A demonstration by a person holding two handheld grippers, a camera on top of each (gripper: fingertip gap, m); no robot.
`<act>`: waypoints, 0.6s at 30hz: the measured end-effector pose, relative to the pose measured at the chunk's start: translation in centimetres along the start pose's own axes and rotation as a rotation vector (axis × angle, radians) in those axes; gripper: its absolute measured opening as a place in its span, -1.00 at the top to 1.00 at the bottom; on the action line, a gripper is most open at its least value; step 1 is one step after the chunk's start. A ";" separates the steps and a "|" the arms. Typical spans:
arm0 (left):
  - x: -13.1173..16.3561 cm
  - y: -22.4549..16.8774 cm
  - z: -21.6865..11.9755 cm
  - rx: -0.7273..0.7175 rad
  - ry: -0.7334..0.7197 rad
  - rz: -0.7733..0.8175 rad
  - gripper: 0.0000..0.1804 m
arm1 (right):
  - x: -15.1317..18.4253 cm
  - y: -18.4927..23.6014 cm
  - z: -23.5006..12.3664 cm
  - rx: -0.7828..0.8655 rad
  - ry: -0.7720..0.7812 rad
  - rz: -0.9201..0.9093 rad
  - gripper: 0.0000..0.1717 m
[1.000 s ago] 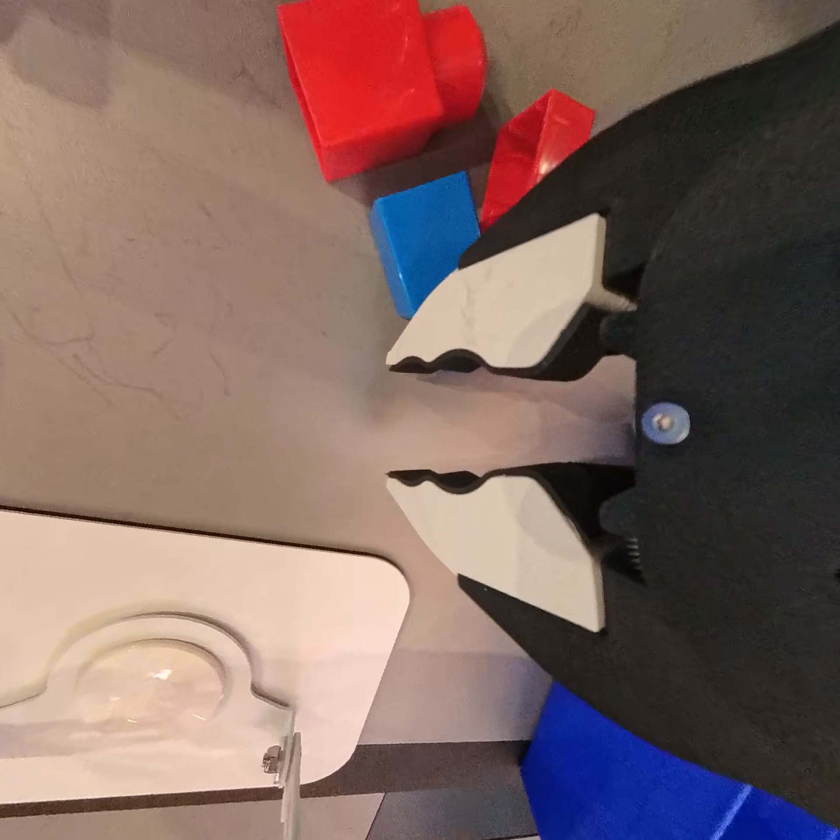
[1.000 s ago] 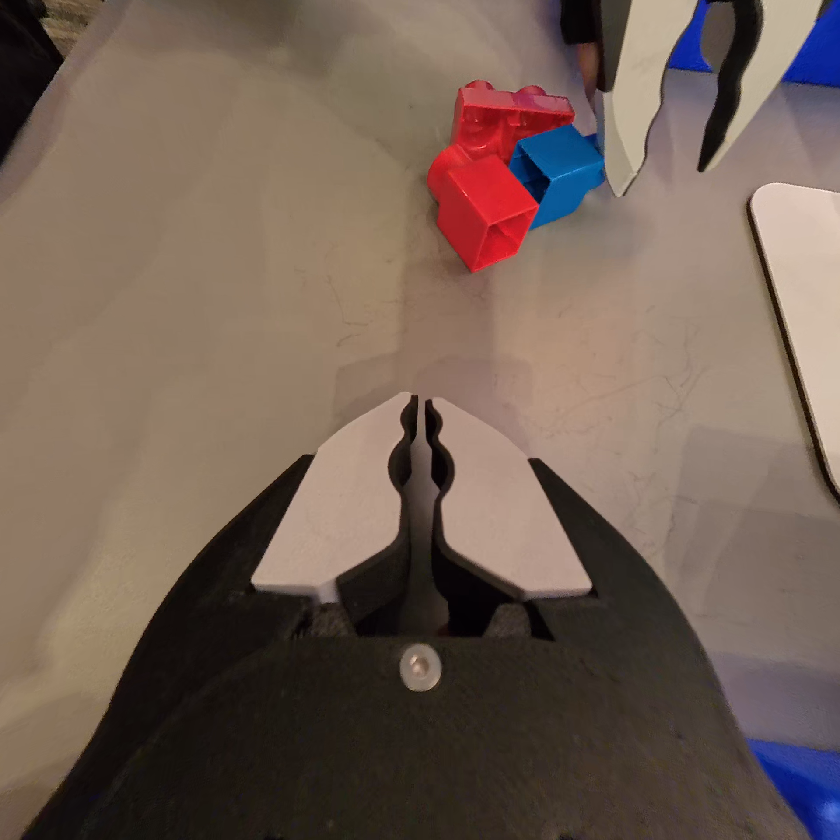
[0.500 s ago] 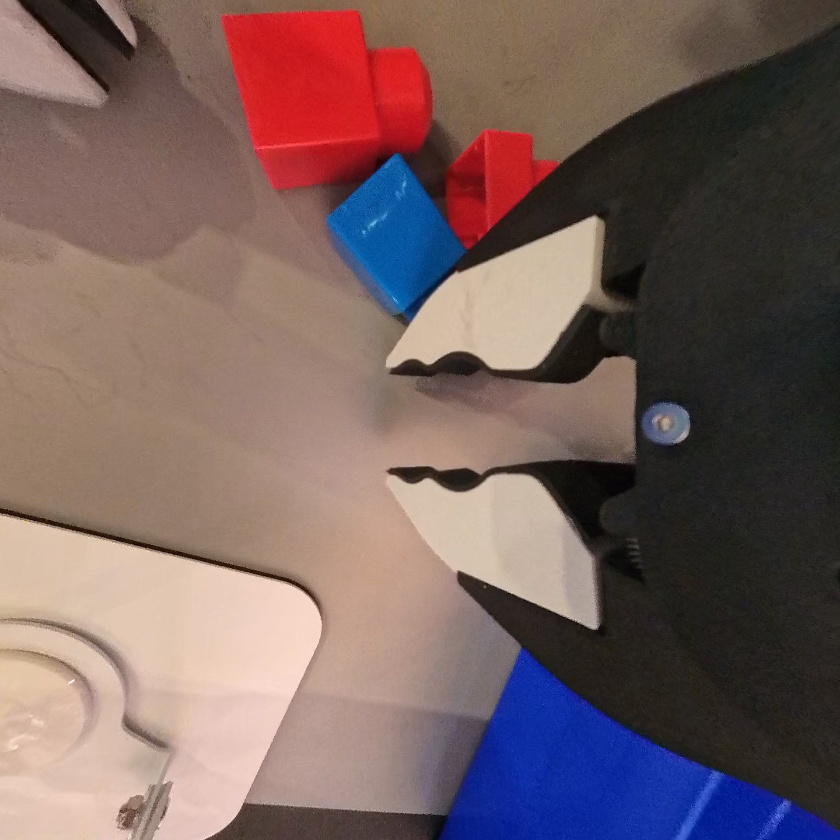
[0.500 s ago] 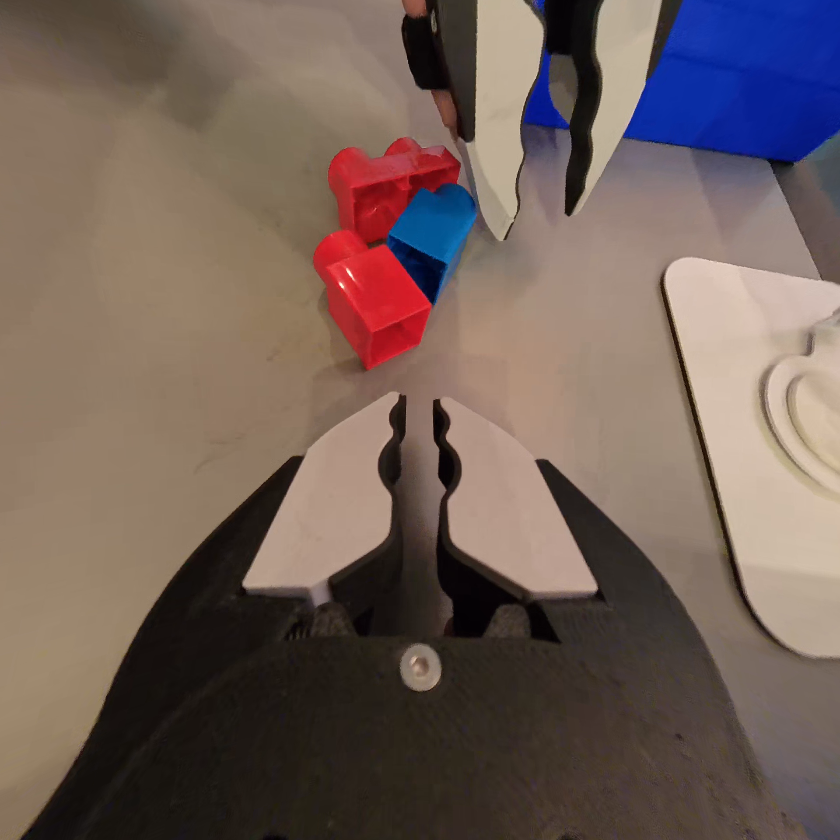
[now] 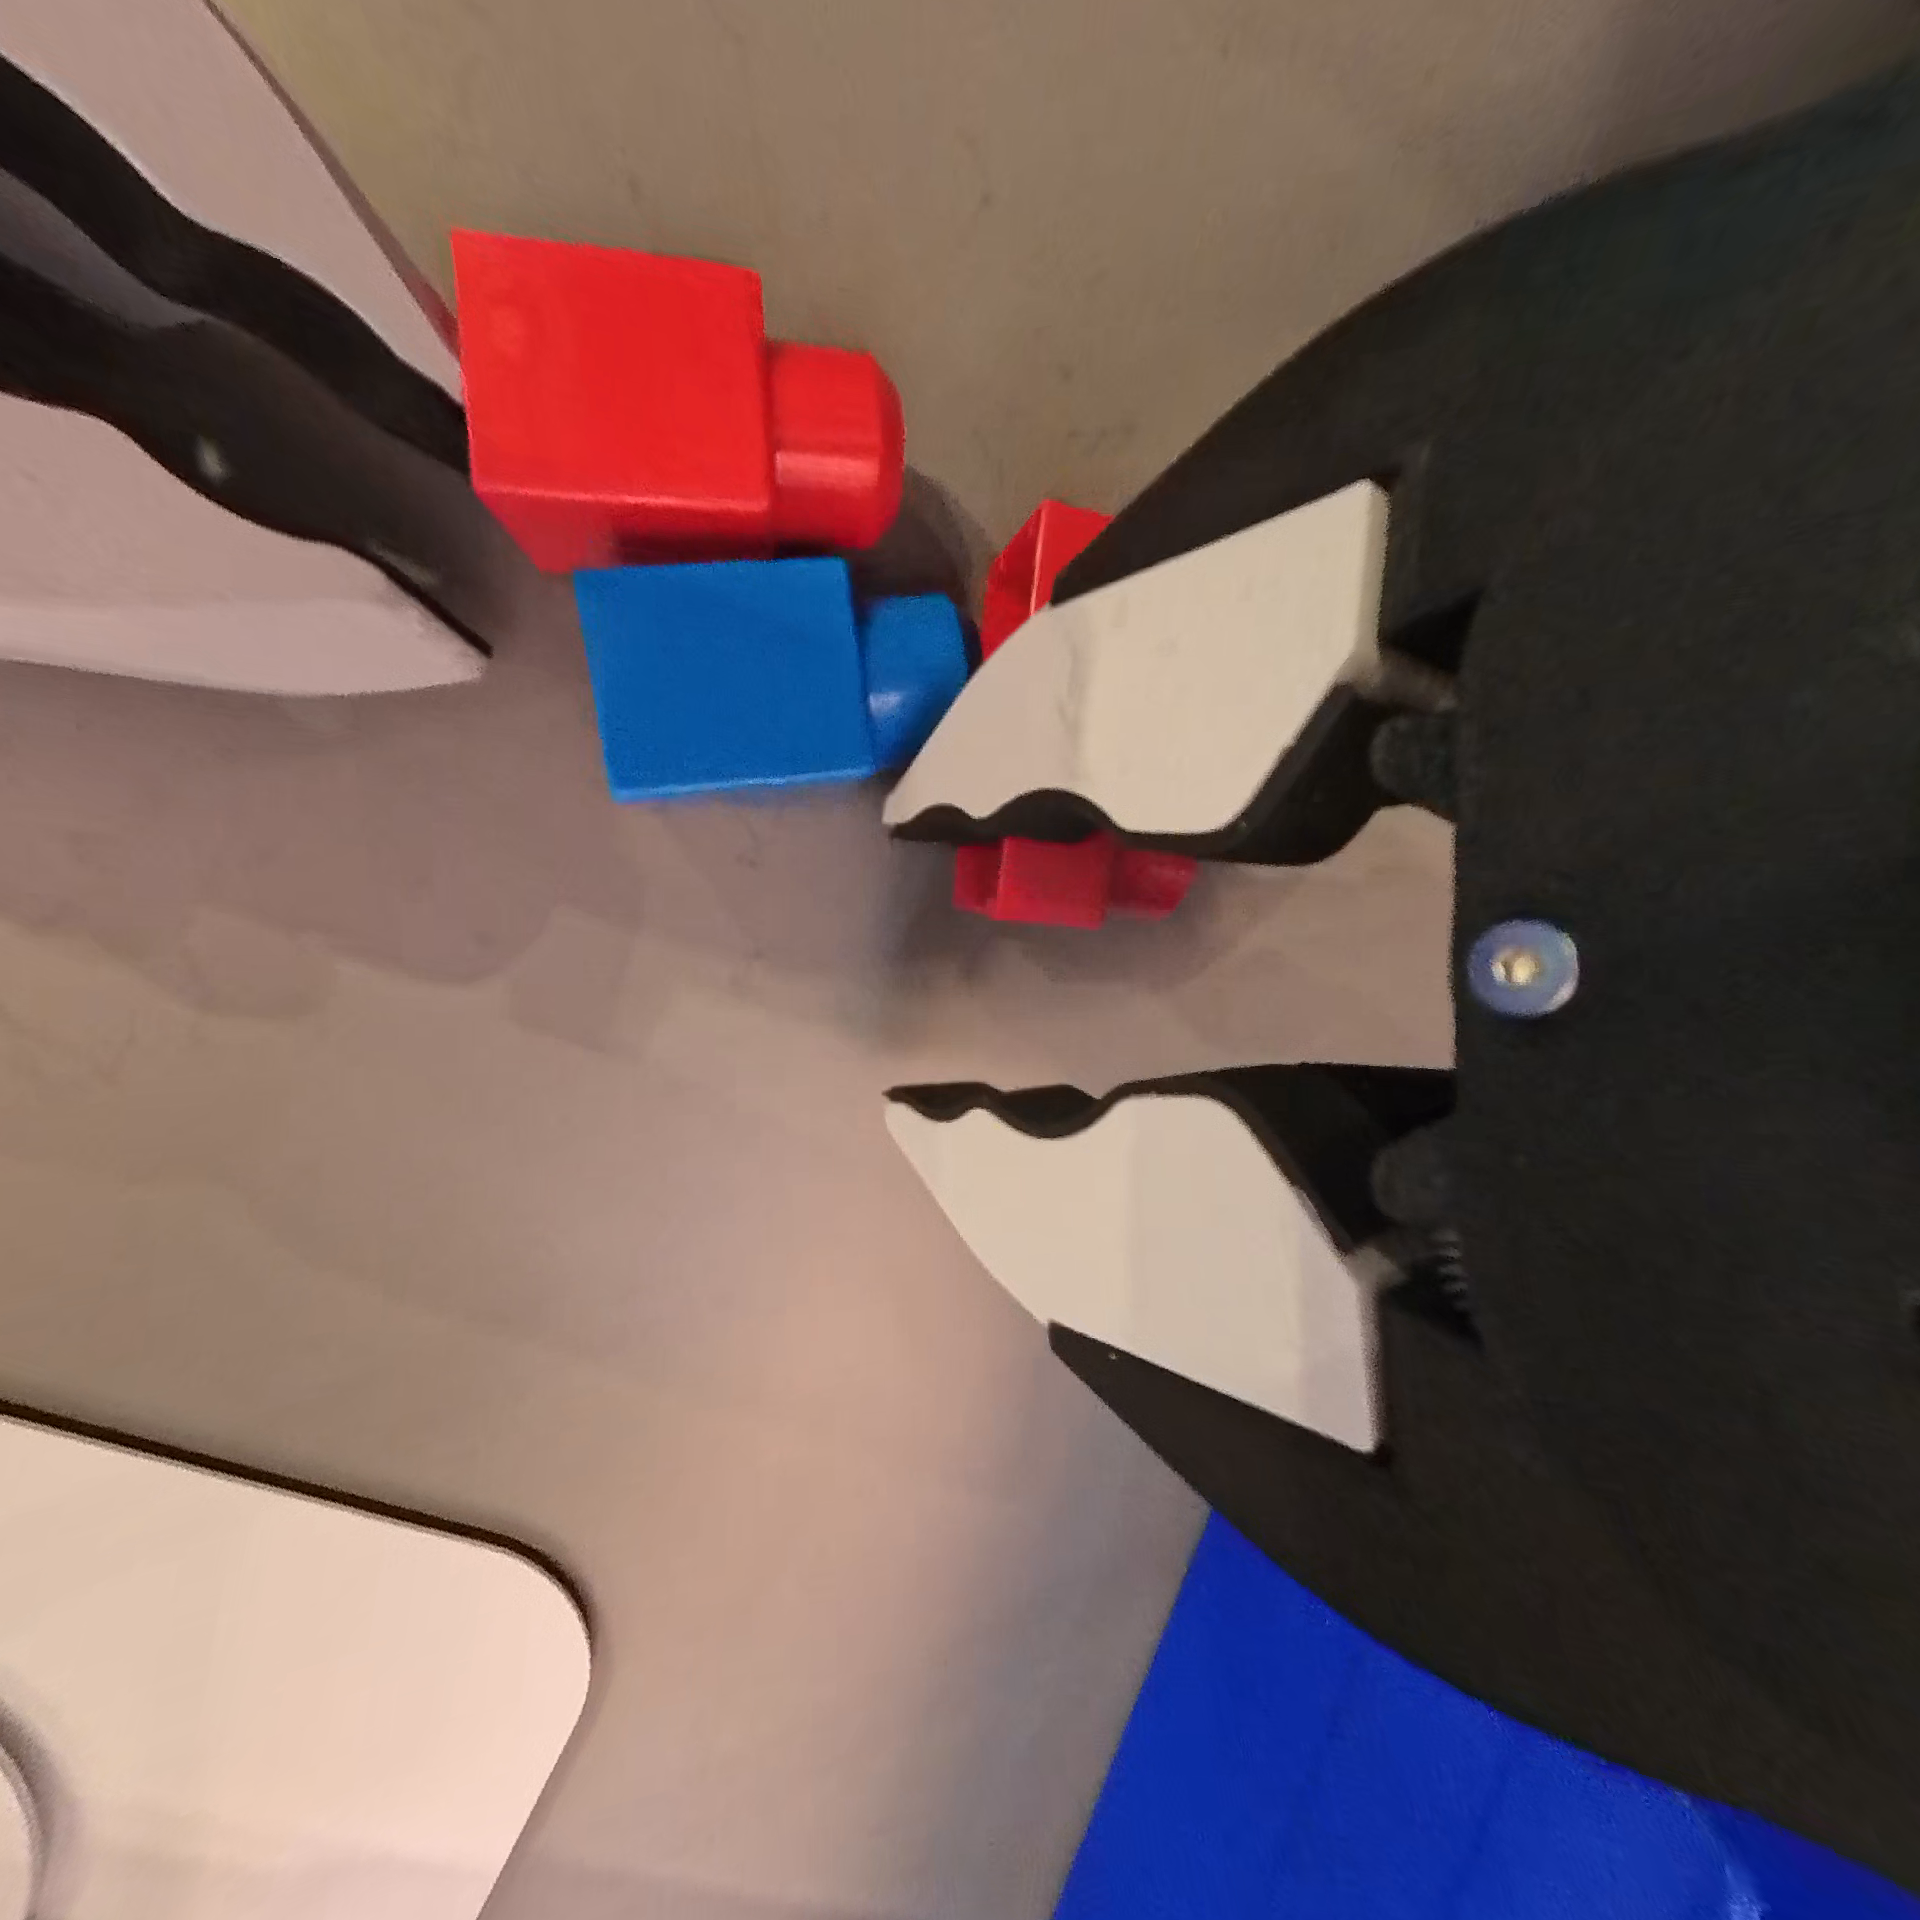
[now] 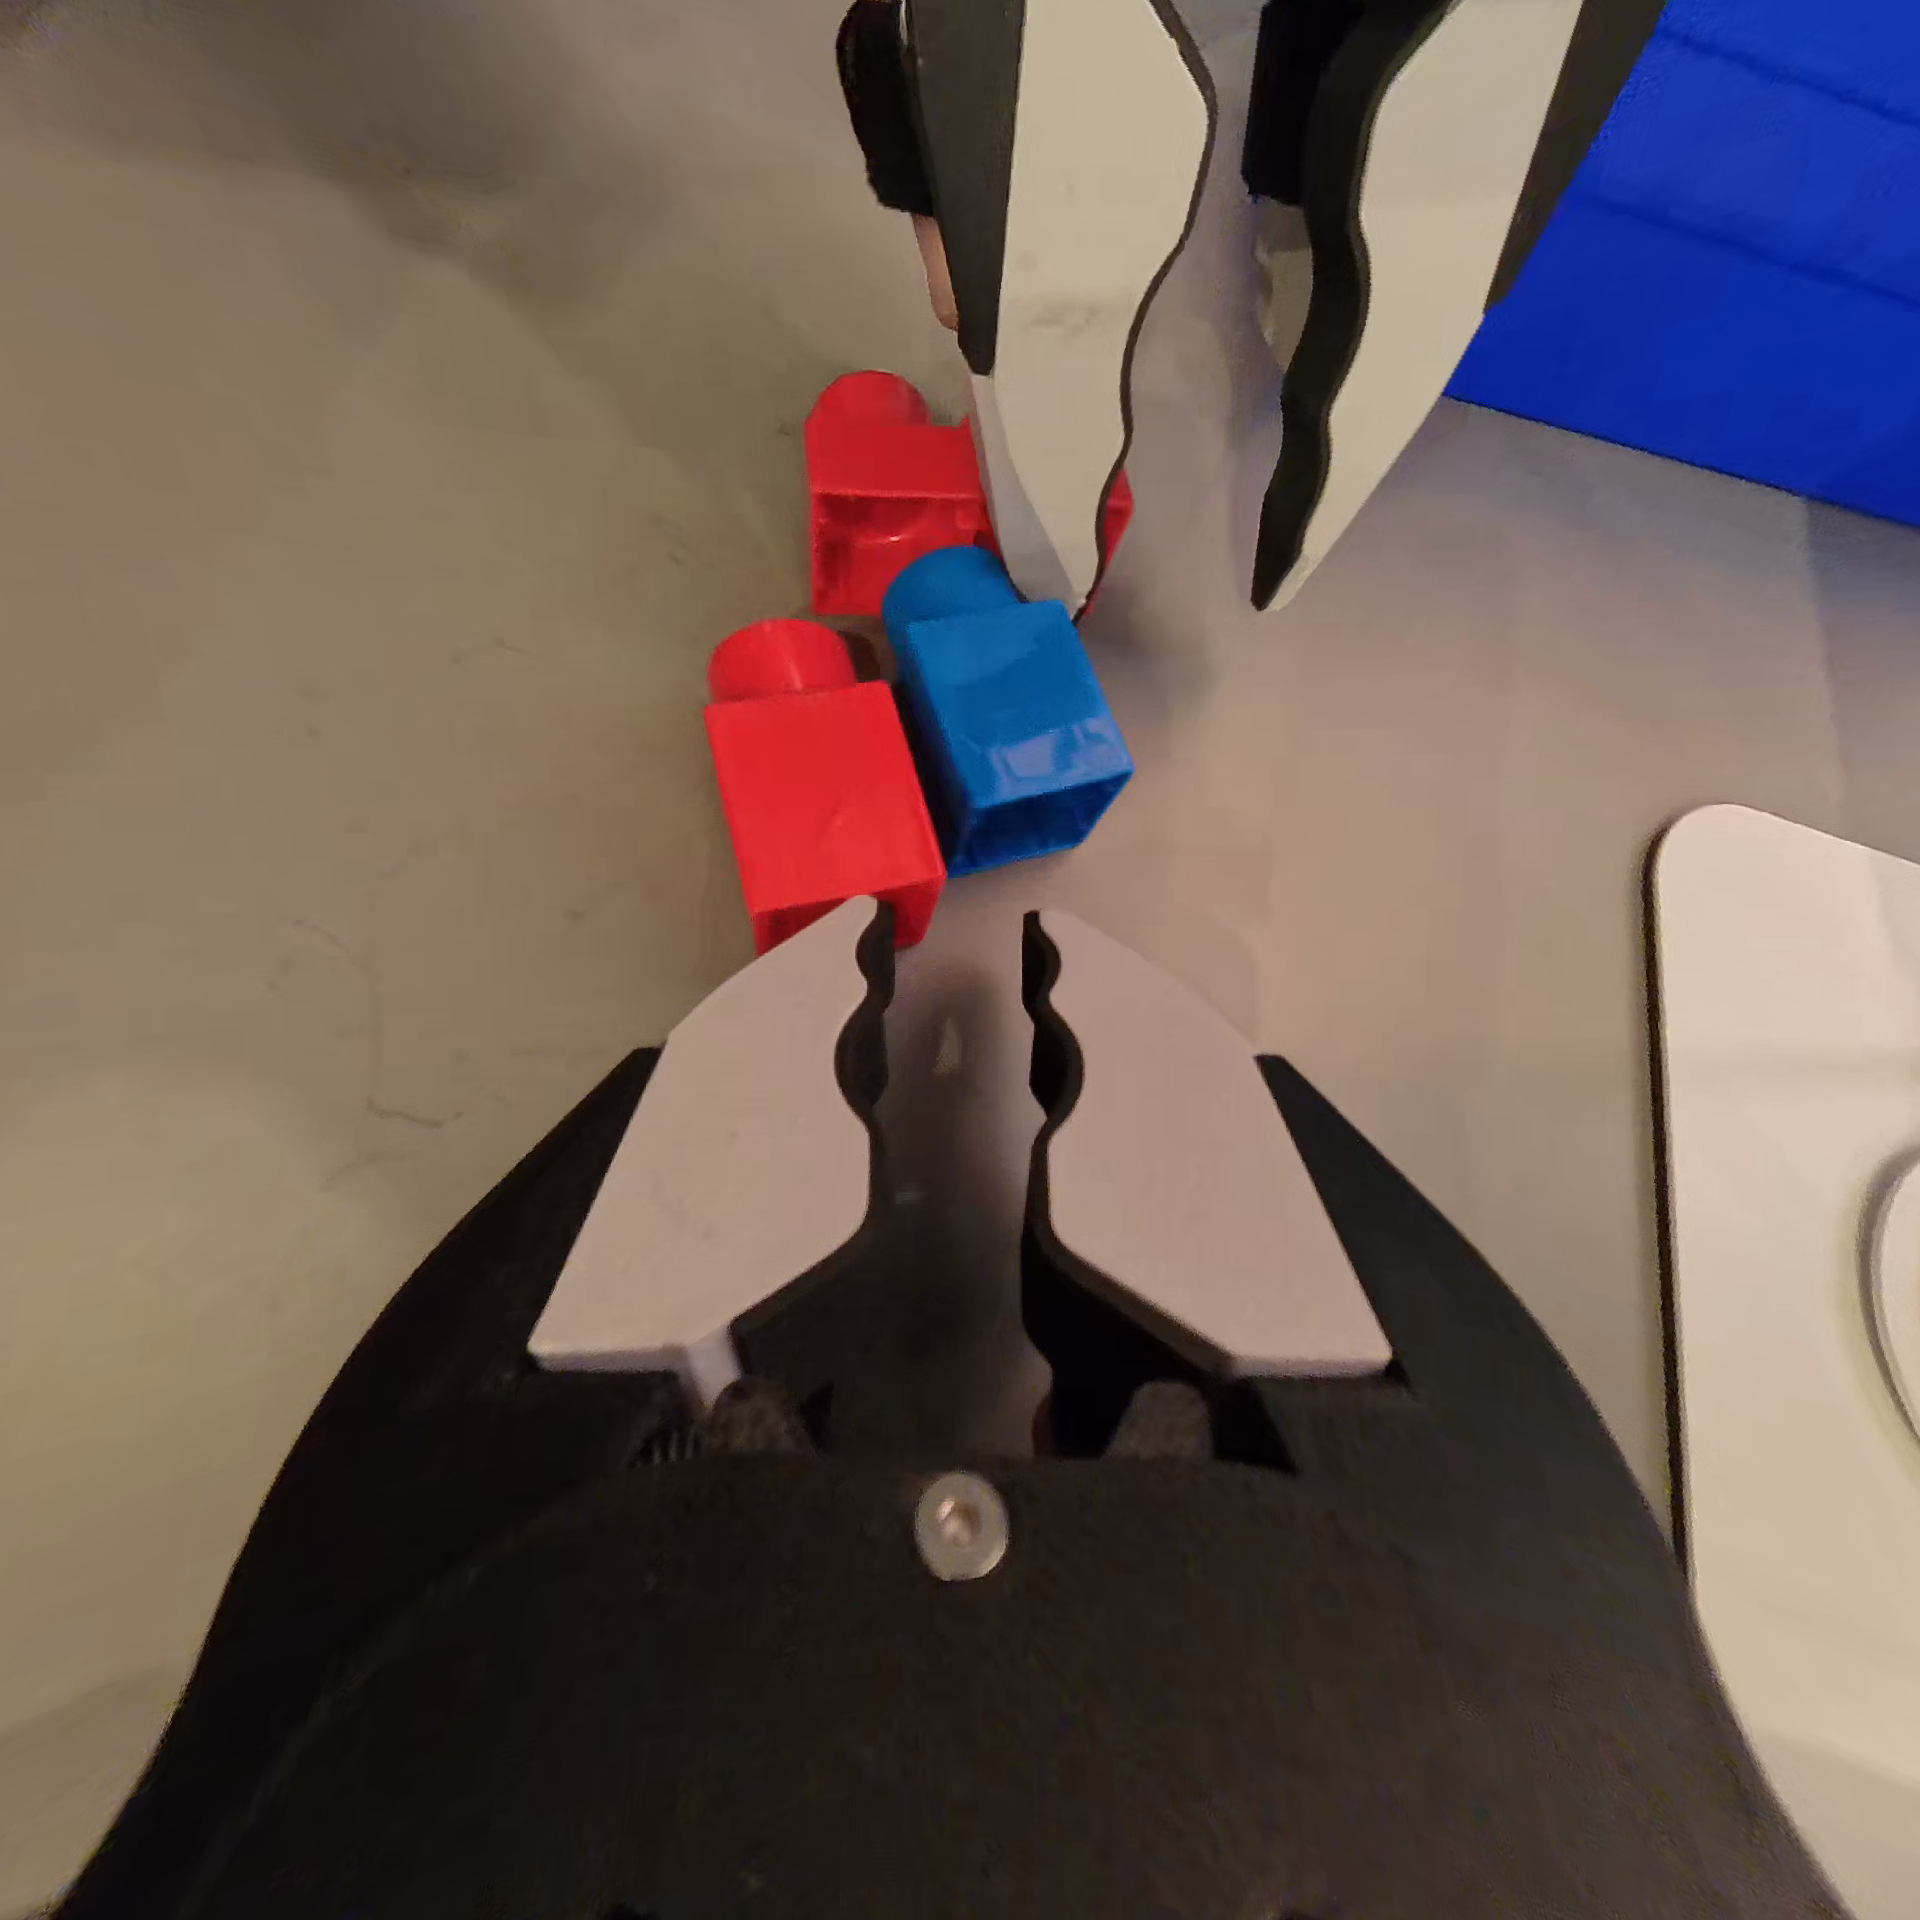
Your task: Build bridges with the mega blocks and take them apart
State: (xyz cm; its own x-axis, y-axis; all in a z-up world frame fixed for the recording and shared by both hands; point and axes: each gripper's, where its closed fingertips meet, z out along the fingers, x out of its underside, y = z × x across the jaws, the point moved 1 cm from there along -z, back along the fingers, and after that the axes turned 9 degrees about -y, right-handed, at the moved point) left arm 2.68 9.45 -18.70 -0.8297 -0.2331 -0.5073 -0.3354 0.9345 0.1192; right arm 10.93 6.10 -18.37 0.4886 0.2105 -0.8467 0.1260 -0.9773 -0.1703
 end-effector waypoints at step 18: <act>-1.4 -0.3 0.2 0.005 -0.072 0.052 0.55 | -0.5 0.3 1.2 -0.089 0.007 -0.001 0.73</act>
State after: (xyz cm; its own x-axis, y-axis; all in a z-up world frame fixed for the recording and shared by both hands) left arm 4.05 9.53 -18.17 -0.8113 -0.1644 -0.5610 -0.2906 0.9461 0.1430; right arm 9.69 5.66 -18.64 0.4945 0.2120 -0.8430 0.2021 -0.9713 -0.1257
